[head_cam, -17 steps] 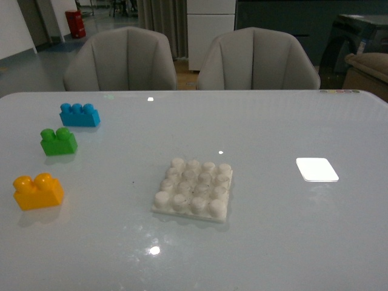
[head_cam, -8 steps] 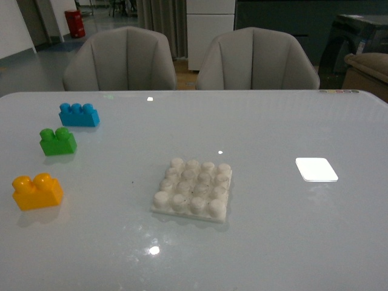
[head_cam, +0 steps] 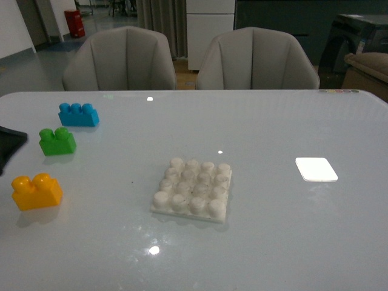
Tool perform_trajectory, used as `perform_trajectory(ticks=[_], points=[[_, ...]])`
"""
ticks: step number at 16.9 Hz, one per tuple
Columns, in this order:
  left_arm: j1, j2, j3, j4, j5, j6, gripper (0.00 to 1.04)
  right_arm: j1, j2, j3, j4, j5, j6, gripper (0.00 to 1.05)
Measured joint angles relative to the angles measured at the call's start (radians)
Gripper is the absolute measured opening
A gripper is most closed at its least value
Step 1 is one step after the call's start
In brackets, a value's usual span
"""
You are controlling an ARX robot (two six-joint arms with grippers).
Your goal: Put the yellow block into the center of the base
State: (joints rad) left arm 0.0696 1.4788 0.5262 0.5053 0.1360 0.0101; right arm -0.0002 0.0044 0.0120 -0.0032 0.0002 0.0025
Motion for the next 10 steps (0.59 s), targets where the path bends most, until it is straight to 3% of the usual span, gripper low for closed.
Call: perform_trajectory(ticks=[5, 10], points=[[-0.014, 0.325, 0.286, -0.169, -0.03, 0.01, 0.98, 0.0, 0.0, 0.0, 0.0, 0.0, 0.0, 0.98], [0.012, 0.41, 0.348, -0.224, -0.076, -0.003, 0.98, 0.0, 0.0, 0.0, 0.0, 0.0, 0.0, 0.98]])
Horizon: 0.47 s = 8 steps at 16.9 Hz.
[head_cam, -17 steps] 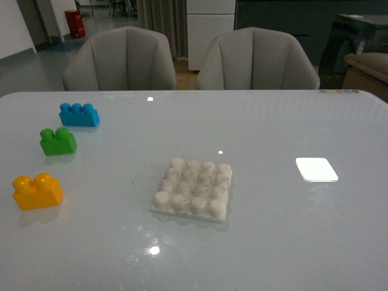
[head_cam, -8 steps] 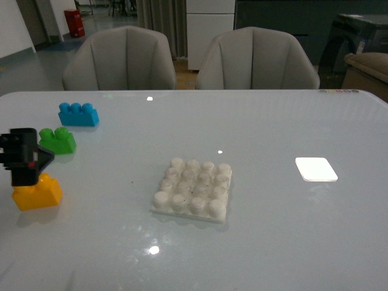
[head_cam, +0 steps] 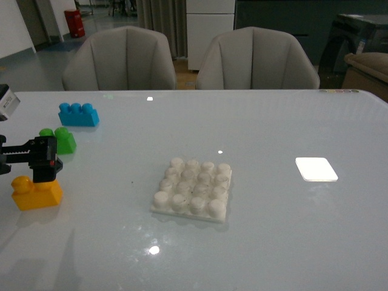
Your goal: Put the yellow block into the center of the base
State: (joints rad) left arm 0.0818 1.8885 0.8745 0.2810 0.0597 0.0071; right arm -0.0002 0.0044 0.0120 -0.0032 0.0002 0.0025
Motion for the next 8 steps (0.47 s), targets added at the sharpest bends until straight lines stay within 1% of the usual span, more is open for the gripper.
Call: perform_trajectory(ticks=[1, 4, 8], points=[[0.027, 0.033, 0.008, 0.005, -0.01, -0.003, 0.98, 0.0, 0.0, 0.0, 0.0, 0.0, 0.0, 0.98], [0.031, 0.108, 0.053, 0.031, -0.033, -0.019, 0.98, 0.0, 0.0, 0.0, 0.0, 0.0, 0.0, 0.98], [0.032, 0.134, 0.061, 0.034, -0.046, -0.023, 0.98, 0.0, 0.0, 0.0, 0.0, 0.0, 0.0, 0.98]])
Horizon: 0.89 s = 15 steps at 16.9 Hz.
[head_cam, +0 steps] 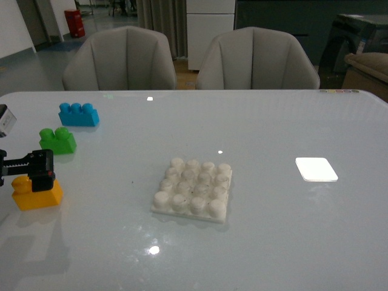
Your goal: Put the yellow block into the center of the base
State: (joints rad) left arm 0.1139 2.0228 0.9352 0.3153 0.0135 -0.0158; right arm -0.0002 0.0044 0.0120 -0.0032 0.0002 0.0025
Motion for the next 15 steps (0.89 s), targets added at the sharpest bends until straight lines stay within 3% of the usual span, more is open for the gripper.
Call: perform_trajectory(ticks=[12, 15], points=[[-0.025, 0.037, 0.013, 0.014, -0.006, -0.002, 0.98, 0.0, 0.0, 0.0, 0.0, 0.0, 0.0, 0.98], [-0.025, 0.038, 0.013, 0.019, -0.01, -0.003, 0.7, 0.0, 0.0, 0.0, 0.0, 0.0, 0.0, 0.98]])
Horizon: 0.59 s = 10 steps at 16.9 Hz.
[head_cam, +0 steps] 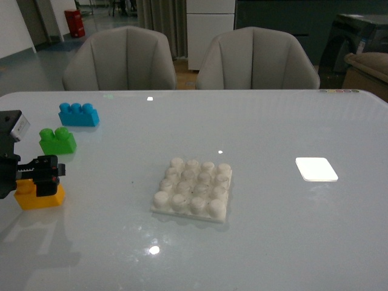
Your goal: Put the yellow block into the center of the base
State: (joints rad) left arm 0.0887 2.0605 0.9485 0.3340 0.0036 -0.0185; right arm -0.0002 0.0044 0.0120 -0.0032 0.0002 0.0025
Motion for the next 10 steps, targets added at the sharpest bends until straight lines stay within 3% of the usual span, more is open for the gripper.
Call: perform_trajectory(ticks=[2, 10], points=[[0.0, 0.0, 0.0, 0.005, -0.002, 0.0, 0.62, 0.0, 0.0, 0.0, 0.0, 0.0, 0.0, 0.98], [-0.054, -0.159, -0.049, -0.047, -0.016, 0.008, 0.59, 0.0, 0.0, 0.0, 0.0, 0.0, 0.0, 0.98]])
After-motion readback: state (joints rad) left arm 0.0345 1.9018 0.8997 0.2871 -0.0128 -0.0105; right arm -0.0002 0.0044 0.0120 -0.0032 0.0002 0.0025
